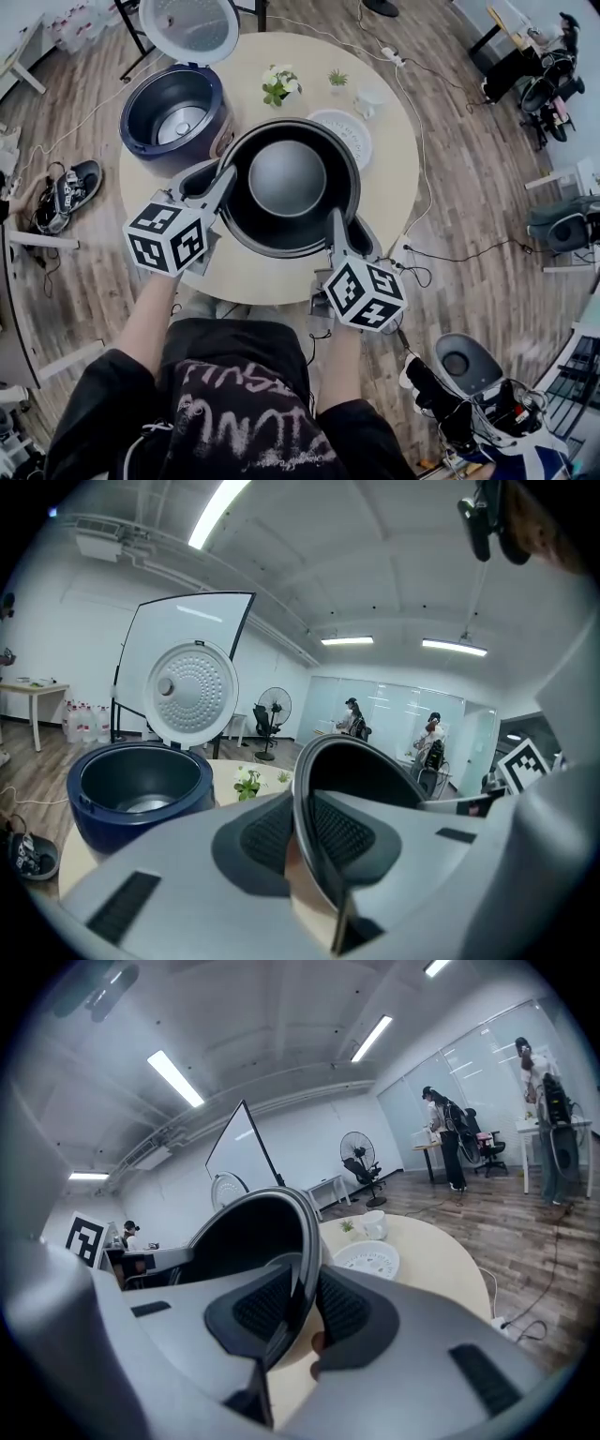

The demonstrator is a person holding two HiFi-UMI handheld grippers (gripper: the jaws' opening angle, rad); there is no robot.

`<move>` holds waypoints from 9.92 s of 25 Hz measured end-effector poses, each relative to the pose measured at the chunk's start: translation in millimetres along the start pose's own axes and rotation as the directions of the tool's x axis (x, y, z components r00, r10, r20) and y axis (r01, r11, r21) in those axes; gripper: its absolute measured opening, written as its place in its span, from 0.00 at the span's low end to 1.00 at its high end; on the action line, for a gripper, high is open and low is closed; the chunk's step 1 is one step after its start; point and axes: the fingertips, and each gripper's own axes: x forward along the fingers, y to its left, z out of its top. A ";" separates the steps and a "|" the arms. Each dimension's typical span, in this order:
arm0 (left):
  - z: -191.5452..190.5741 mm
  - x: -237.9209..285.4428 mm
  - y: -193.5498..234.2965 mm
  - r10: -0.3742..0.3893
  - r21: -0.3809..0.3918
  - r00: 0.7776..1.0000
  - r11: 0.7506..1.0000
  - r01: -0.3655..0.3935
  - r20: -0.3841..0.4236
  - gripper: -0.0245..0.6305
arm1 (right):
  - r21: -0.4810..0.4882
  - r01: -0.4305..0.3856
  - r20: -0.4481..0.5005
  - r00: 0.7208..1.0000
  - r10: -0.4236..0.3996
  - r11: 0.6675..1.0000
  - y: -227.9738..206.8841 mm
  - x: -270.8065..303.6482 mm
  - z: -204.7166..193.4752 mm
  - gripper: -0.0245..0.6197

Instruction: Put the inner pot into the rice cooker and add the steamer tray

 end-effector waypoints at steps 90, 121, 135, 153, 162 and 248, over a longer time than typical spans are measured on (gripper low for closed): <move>119.5 -2.0 333.3 -0.187 -0.244 0.973 0.958 0.150 -0.136 0.16 | 0.006 0.047 -0.322 0.946 -0.043 0.999 268.5 240.4 27.7 0.19; 42.4 34.2 362.4 -0.162 -0.280 0.929 0.958 0.067 -0.334 0.17 | 0.027 0.060 -0.486 0.873 -0.040 0.998 235.2 282.9 -35.5 0.20; 20.2 33.8 369.2 -0.143 -0.238 0.909 0.970 0.050 -0.392 0.18 | -0.047 0.044 -0.494 0.867 -0.061 0.998 235.8 283.7 -47.4 0.22; 15.4 29.1 368.0 -0.108 -0.143 0.904 0.988 0.052 -0.413 0.19 | -0.137 0.077 -0.475 0.870 -0.134 0.988 240.4 280.4 -51.0 0.34; 16.3 26.9 367.2 -0.084 -0.103 0.916 0.994 0.047 -0.393 0.20 | -0.162 0.102 -0.418 0.894 -0.162 0.982 242.1 277.8 -50.1 0.38; 135.5 -85.0 256.6 -0.370 0.268 0.904 0.912 0.310 0.216 0.05 | -0.078 0.416 0.452 0.825 -0.340 0.906 262.1 19.7 22.3 0.05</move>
